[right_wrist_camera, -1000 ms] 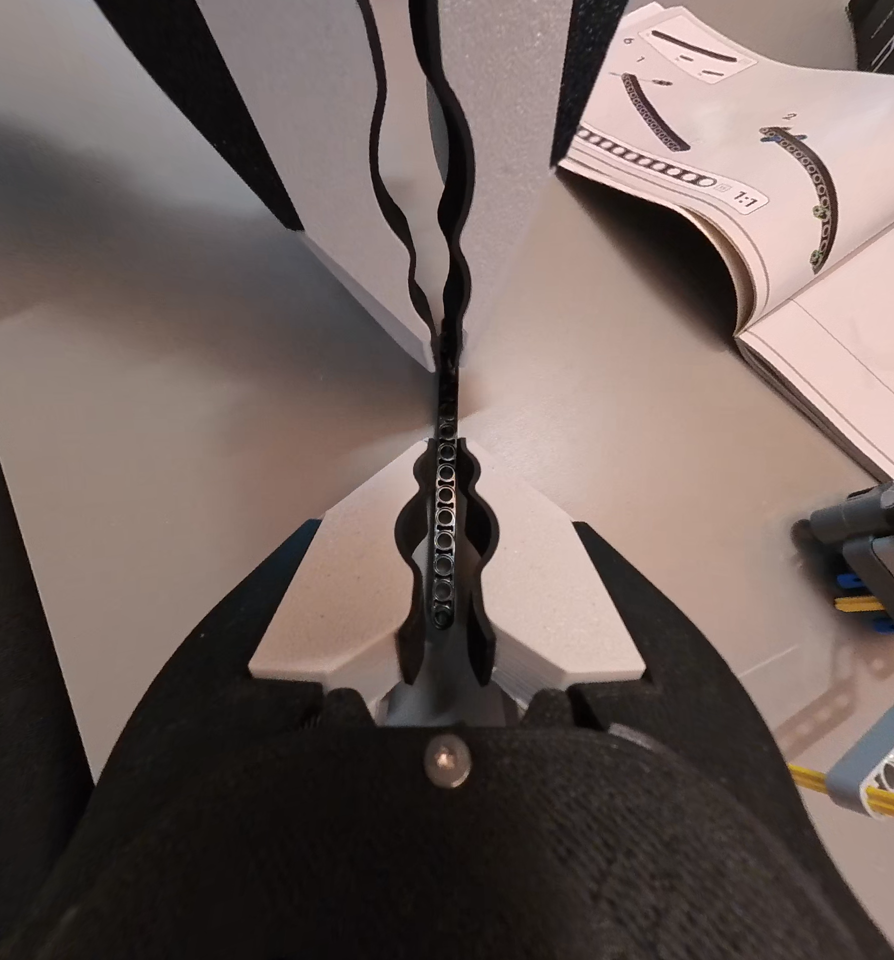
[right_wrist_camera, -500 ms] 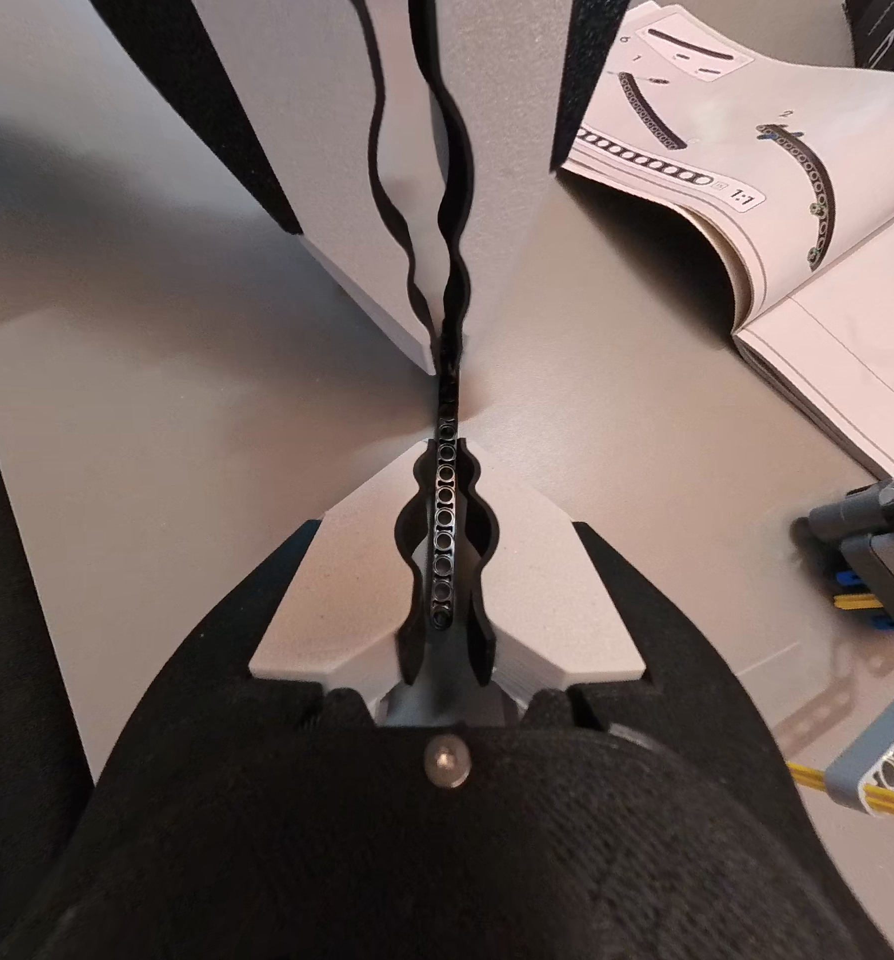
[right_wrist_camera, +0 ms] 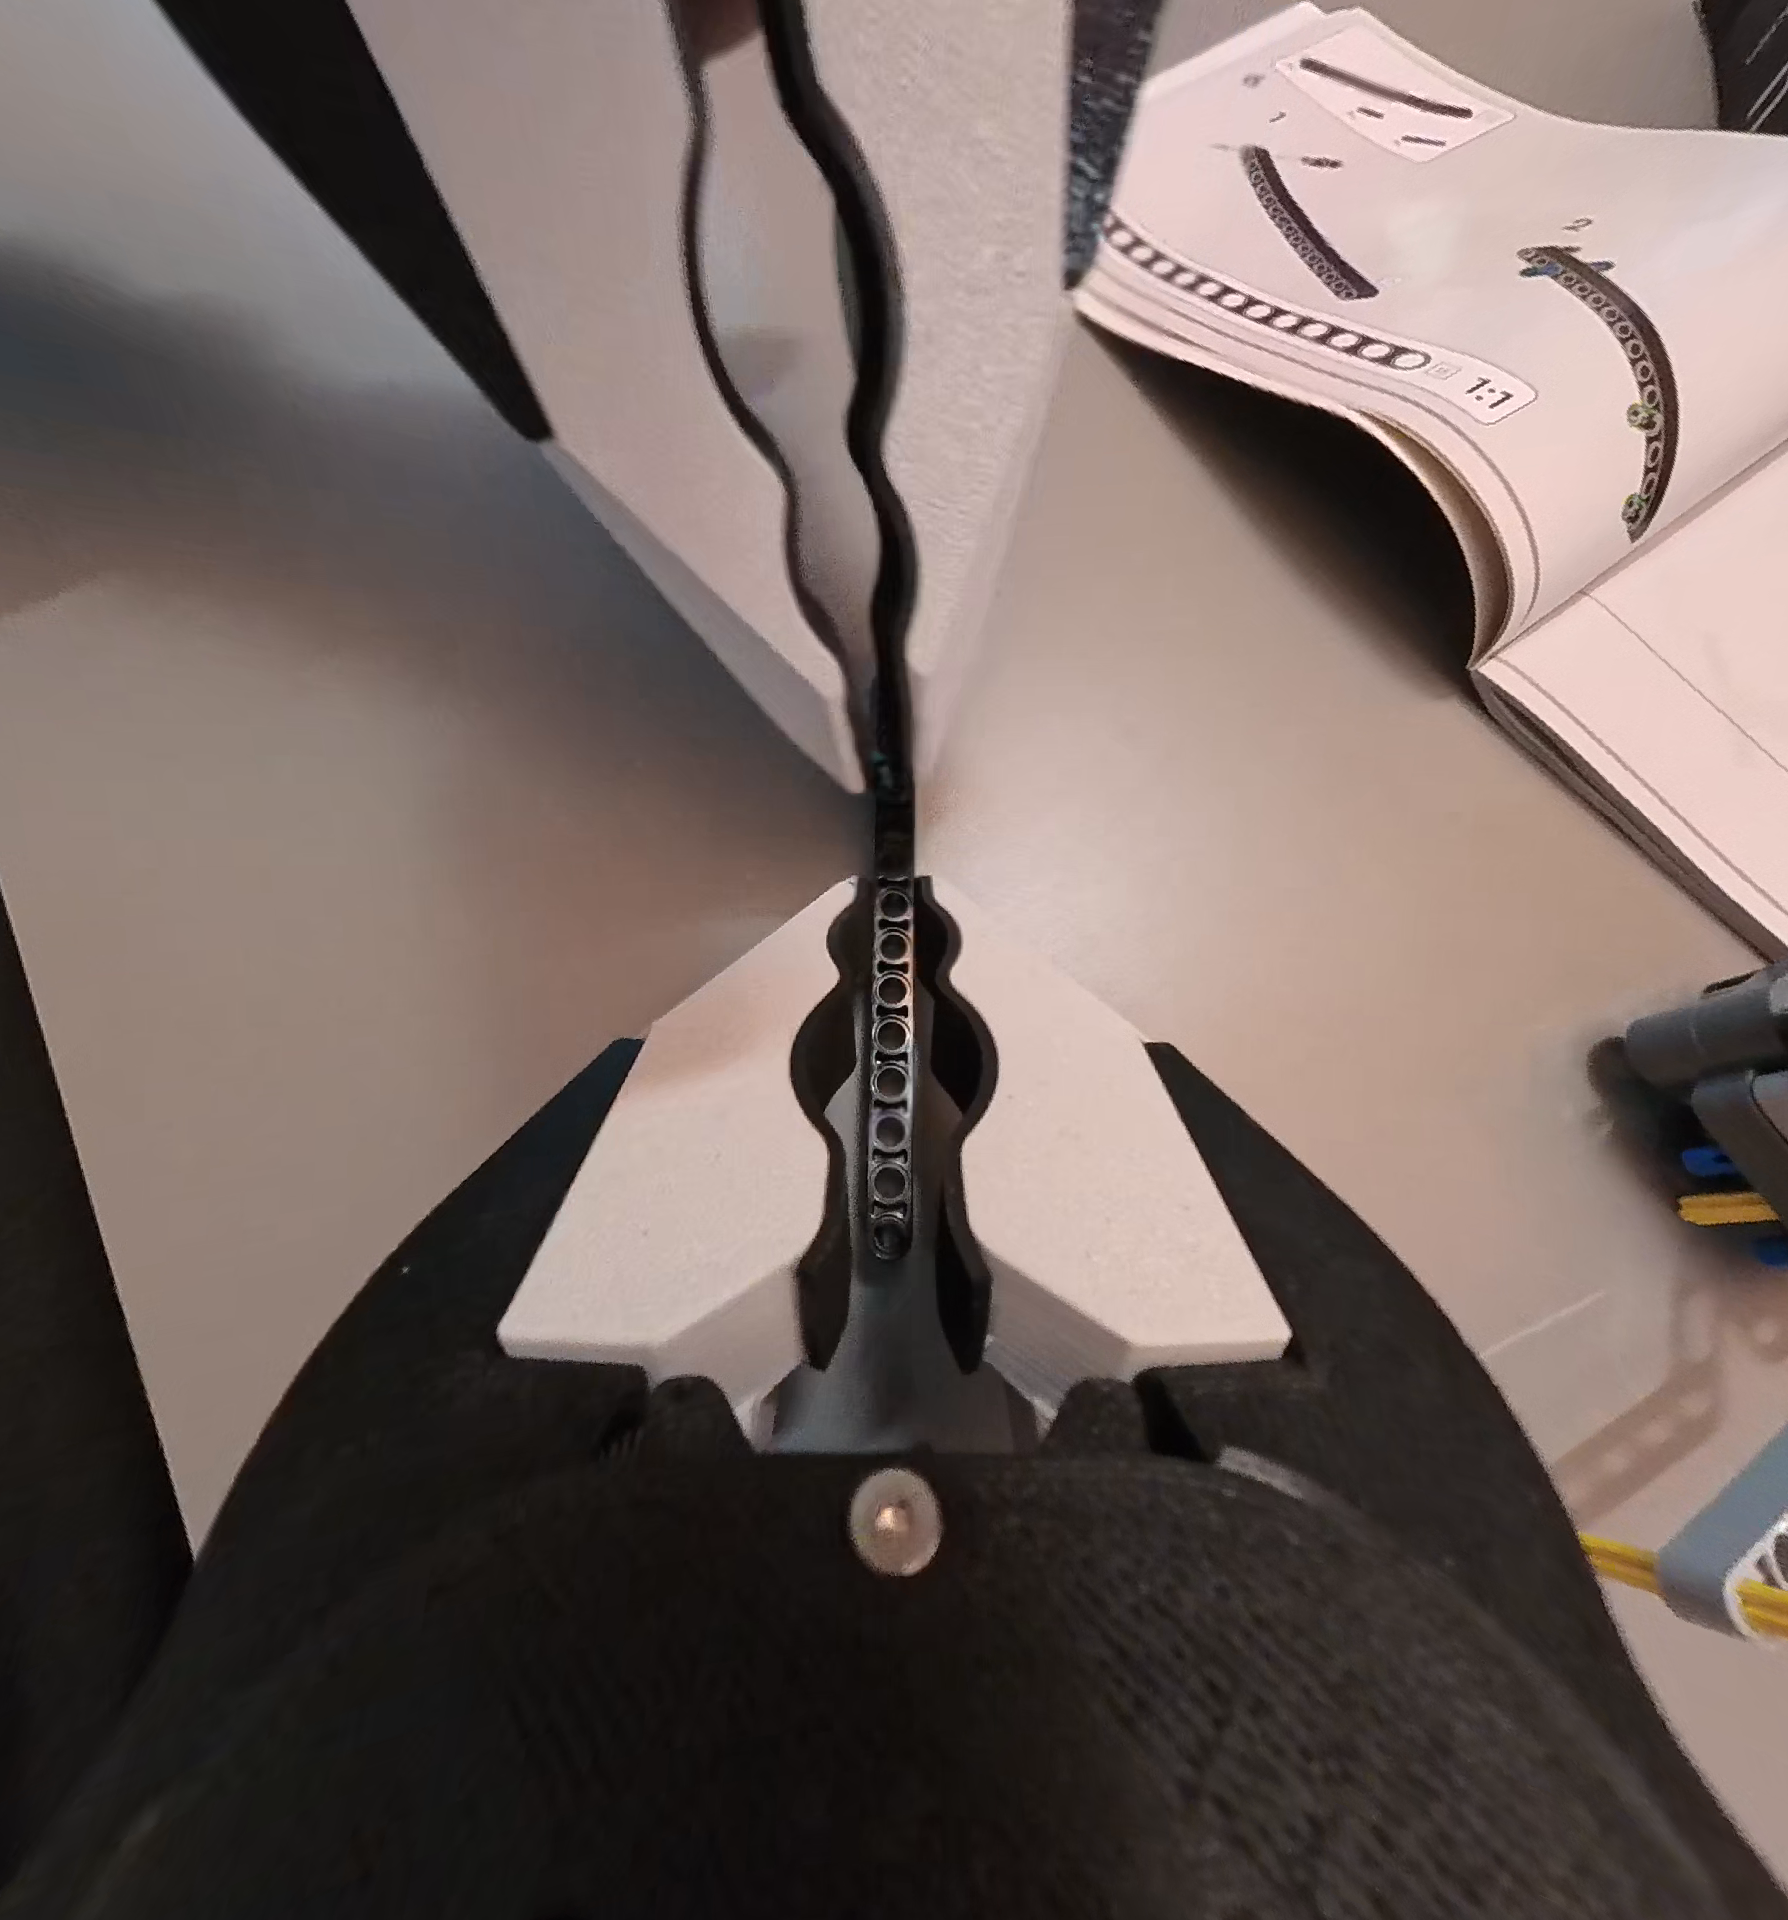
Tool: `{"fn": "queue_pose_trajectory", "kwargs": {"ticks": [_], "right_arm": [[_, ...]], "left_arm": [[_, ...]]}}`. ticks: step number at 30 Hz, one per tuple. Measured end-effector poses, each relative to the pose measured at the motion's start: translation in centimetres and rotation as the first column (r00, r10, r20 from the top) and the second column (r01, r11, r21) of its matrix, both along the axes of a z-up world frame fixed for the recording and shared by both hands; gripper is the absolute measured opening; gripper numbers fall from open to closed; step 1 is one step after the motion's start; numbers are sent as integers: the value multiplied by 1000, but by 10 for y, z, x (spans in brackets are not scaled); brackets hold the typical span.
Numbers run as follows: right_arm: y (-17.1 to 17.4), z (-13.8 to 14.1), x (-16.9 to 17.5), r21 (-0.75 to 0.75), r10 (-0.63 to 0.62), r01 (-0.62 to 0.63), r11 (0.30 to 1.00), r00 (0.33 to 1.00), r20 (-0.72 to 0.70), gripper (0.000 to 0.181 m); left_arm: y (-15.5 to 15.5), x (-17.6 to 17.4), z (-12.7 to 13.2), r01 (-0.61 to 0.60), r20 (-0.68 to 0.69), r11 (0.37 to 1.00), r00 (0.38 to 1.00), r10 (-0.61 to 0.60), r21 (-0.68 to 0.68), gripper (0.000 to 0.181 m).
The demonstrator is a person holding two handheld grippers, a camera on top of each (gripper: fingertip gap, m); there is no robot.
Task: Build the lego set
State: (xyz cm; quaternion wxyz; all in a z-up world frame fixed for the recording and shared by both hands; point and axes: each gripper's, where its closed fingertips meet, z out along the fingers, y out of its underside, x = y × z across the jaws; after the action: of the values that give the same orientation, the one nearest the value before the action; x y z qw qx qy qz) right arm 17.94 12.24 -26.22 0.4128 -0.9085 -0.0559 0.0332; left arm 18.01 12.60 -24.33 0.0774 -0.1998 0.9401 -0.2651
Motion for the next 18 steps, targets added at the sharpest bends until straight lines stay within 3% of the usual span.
{"fn": "queue_pose_trajectory", "kwargs": {"ticks": [3, 7, 12, 15, 18], "right_arm": [[0, 0, 0, -2, 0, 0, 1000, 1000, -5, 5], [-4, 8, -4, 22, 12, -11, 1000, 999, -51, 16], [-4, 70, -3, 259, 0, 19, 966, 997, -71, 16], [-4, 78, -16, 316, 93, -40, 948, 983, -156, 17], [0, 87, -14, 403, 96, -33, 915, 986, -136, 15]], "left_arm": [[-2, 0, 8, -64, 58, 979, 995, 77, -194, 1], [0, -4, 29, -140, 70, 871, 978, 195, -471, 1], [0, -11, 46, -86, 221, 837, 945, 240, -540, 1], [-7, -12, 67, -56, 260, 776, 925, 277, -629, 1], [-7, -13, 83, -40, 256, 706, 916, 308, -707, 1]]}}
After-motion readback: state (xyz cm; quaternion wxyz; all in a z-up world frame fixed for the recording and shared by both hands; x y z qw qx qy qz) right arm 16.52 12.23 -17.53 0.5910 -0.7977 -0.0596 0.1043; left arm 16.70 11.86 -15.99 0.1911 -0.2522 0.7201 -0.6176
